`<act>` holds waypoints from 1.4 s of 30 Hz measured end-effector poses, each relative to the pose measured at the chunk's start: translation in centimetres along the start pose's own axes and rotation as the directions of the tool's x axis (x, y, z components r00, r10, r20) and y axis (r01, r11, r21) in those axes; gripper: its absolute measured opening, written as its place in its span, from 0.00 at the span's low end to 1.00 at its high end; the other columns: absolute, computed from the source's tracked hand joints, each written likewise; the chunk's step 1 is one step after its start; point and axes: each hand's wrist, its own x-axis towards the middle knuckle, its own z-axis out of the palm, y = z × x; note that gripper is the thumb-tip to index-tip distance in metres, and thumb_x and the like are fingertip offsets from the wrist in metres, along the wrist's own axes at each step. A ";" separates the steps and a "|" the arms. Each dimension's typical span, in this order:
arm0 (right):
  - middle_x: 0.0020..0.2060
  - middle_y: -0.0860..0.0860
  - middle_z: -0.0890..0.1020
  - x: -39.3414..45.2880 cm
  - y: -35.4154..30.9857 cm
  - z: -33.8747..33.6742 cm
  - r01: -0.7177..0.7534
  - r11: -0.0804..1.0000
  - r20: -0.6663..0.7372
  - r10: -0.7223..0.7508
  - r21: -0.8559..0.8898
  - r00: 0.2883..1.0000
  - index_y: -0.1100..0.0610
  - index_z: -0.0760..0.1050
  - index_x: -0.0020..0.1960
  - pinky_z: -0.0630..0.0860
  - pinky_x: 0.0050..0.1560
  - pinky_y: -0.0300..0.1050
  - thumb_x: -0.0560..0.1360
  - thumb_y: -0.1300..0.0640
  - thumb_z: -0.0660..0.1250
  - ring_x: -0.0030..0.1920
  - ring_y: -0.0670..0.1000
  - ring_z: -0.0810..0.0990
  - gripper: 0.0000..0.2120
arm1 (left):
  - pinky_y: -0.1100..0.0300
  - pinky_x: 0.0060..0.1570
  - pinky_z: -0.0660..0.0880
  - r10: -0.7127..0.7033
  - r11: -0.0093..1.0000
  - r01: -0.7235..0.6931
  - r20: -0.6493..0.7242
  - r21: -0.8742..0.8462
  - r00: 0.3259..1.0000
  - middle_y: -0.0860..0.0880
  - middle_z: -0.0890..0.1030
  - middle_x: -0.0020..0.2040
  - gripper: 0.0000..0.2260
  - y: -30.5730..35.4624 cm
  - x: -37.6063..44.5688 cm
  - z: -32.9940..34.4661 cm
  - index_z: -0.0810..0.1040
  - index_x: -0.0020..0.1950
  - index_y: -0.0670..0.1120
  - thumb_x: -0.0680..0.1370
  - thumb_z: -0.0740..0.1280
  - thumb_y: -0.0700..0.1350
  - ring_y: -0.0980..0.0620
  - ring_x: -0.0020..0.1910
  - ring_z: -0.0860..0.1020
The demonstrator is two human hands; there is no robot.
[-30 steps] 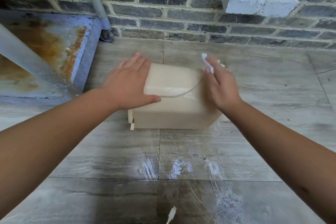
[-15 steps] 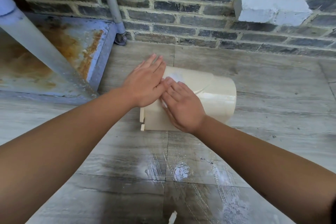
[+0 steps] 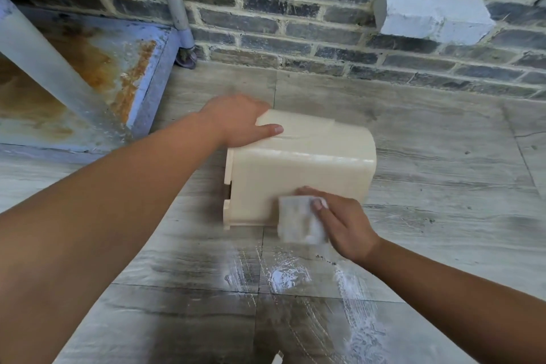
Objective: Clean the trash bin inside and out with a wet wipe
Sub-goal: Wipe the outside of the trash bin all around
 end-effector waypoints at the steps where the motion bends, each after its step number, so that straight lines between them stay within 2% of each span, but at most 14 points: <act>1: 0.46 0.39 0.84 0.1 -0.8 -1.2 -0.106 0.971 -0.111 0.133 0.216 0.985 0.50 0.81 0.51 0.76 0.50 0.38 0.79 0.51 0.56 0.49 0.40 0.81 0.14 | 0.48 0.61 0.70 -0.014 0.999 0.016 0.057 -0.034 0.998 0.46 0.75 0.67 0.45 -0.1 0.0 0.4 0.70 0.69 0.52 0.65 0.40 0.78 0.43 0.66 0.71; 3: 0.34 0.39 0.81 0.5 -1.4 -4.1 -0.103 0.904 -0.315 0.250 0.416 0.916 0.49 0.80 0.40 0.73 0.39 0.34 0.78 0.52 0.58 0.37 0.39 0.78 0.14 | 0.49 0.60 0.71 0.012 0.995 0.005 0.168 -0.104 0.986 0.45 0.78 0.63 0.45 0.0 -0.7 2.2 0.74 0.64 0.51 0.65 0.41 0.79 0.42 0.63 0.73; 6: 0.52 0.42 0.84 0.9 -1.3 -7.5 0.028 0.884 -0.417 0.192 0.467 0.888 0.50 0.82 0.56 0.74 0.53 0.33 0.82 0.55 0.55 0.56 0.43 0.81 0.16 | 0.55 0.62 0.68 0.037 0.991 0.004 0.306 -0.132 0.951 0.44 0.75 0.68 0.35 0.4 -2.4 4.4 0.71 0.69 0.49 0.74 0.49 0.71 0.44 0.67 0.71; 9: 0.59 0.43 0.82 0.8 0.9 -8.0 -0.044 0.888 -0.386 0.243 0.457 0.890 0.51 0.78 0.62 0.73 0.61 0.35 0.84 0.58 0.53 0.62 0.44 0.78 0.17 | 0.53 0.61 0.68 -0.007 0.986 0.050 0.252 -0.162 0.968 0.43 0.71 0.70 0.33 2.4 -3.9 4.1 0.68 0.70 0.46 0.76 0.49 0.68 0.44 0.68 0.69; 10: 0.59 0.44 0.82 0.7 1.7 -7.7 -0.094 0.879 -0.356 0.285 0.467 0.890 0.52 0.77 0.63 0.73 0.61 0.36 0.84 0.59 0.53 0.62 0.43 0.77 0.16 | 0.51 0.66 0.64 -0.008 0.980 0.047 0.197 -0.192 0.980 0.42 0.66 0.73 0.37 4.0 -5.0 4.2 0.64 0.72 0.44 0.74 0.48 0.71 0.45 0.71 0.64; 12: 0.59 0.46 0.80 0.2 3.2 -6.5 -0.184 0.866 -0.300 0.349 0.464 0.888 0.54 0.76 0.64 0.73 0.59 0.31 0.84 0.58 0.54 0.60 0.39 0.77 0.15 | 0.46 0.73 0.47 0.034 0.973 -0.009 0.106 -0.230 0.994 0.46 0.46 0.79 0.50 8.7 -8.9 5.1 0.47 0.76 0.47 0.65 0.45 0.79 0.47 0.77 0.44; 14: 0.58 0.47 0.81 -0.1 4.3 -5.7 -0.252 0.871 -0.265 0.384 0.422 0.884 0.55 0.76 0.65 0.74 0.58 0.32 0.84 0.57 0.55 0.60 0.41 0.78 0.15 | 0.41 0.69 0.34 0.059 0.984 -0.029 0.164 -0.178 0.985 0.48 0.26 0.74 0.58 12.8 -13.7 6.7 0.30 0.74 0.49 0.57 0.43 0.84 0.48 0.72 0.26; 16: 0.59 0.49 0.80 0.0 5.0 -5.3 -0.289 0.893 -0.225 0.377 0.344 0.899 0.56 0.76 0.66 0.74 0.61 0.39 0.83 0.56 0.56 0.60 0.44 0.78 0.15 | 0.36 0.67 0.31 0.066 0.997 -0.052 0.265 -0.059 0.962 0.44 0.18 0.68 0.59 14.3 -16.8 8.4 0.23 0.69 0.45 0.56 0.44 0.83 0.43 0.68 0.20; 21: 0.63 0.40 0.75 2.2 5.5 -5.6 -0.197 0.970 -0.166 0.219 0.140 0.961 0.54 0.73 0.68 0.67 0.67 0.38 0.83 0.53 0.56 0.64 0.37 0.72 0.16 | 0.37 0.68 0.32 0.131 0.989 -0.144 0.278 0.030 0.952 0.44 0.22 0.71 0.59 11.7 -15.2 8.1 0.26 0.72 0.45 0.58 0.48 0.81 0.44 0.68 0.21; 24: 0.70 0.50 0.72 3.5 6.2 -4.7 -0.110 0.992 0.017 0.111 -0.055 0.994 0.56 0.71 0.70 0.58 0.71 0.36 0.83 0.55 0.56 0.70 0.40 0.65 0.17 | 0.38 0.68 0.30 0.112 0.993 -0.115 0.281 -0.008 0.953 0.48 0.21 0.71 0.56 10.1 -14.1 7.4 0.28 0.73 0.50 0.59 0.55 0.75 0.48 0.67 0.20; 26: 0.71 0.55 0.71 3.8 6.7 -3.6 -0.102 0.992 0.077 0.108 -0.069 0.991 0.59 0.71 0.69 0.56 0.72 0.38 0.82 0.57 0.57 0.72 0.45 0.64 0.17 | 0.37 0.69 0.32 0.073 0.997 -0.061 0.309 -0.049 0.948 0.50 0.19 0.69 0.55 10.2 -13.7 7.1 0.29 0.74 0.50 0.60 0.57 0.71 0.49 0.67 0.19; 29: 0.70 0.57 0.72 3.7 6.8 -2.8 -0.115 0.993 0.083 0.114 0.002 0.990 0.61 0.72 0.68 0.56 0.74 0.44 0.82 0.58 0.58 0.74 0.52 0.64 0.16 | 0.35 0.69 0.35 0.048 0.999 -0.044 0.334 -0.018 0.941 0.49 0.20 0.70 0.61 10.4 -13.6 7.2 0.24 0.71 0.50 0.56 0.56 0.79 0.47 0.69 0.22; 34: 0.71 0.56 0.70 1.9 5.9 -3.0 -0.019 0.998 0.129 0.026 -0.062 0.991 0.60 0.71 0.69 0.54 0.75 0.51 0.81 0.56 0.56 0.74 0.52 0.62 0.19 | 0.34 0.70 0.39 0.085 0.996 -0.089 0.352 -0.004 0.932 0.49 0.22 0.71 0.63 8.8 -12.1 6.7 0.29 0.74 0.50 0.53 0.54 0.82 0.47 0.70 0.23; 42: 0.70 0.56 0.71 -6.0 3.9 -1.8 0.231 0.964 0.268 -0.189 -0.133 0.945 0.61 0.71 0.69 0.63 0.72 0.56 0.79 0.60 0.59 0.73 0.54 0.66 0.19 | 0.33 0.68 0.40 0.193 0.961 -0.246 0.335 0.124 0.922 0.47 0.22 0.72 0.64 7.6 -11.4 7.2 0.26 0.73 0.48 0.54 0.57 0.79 0.44 0.71 0.24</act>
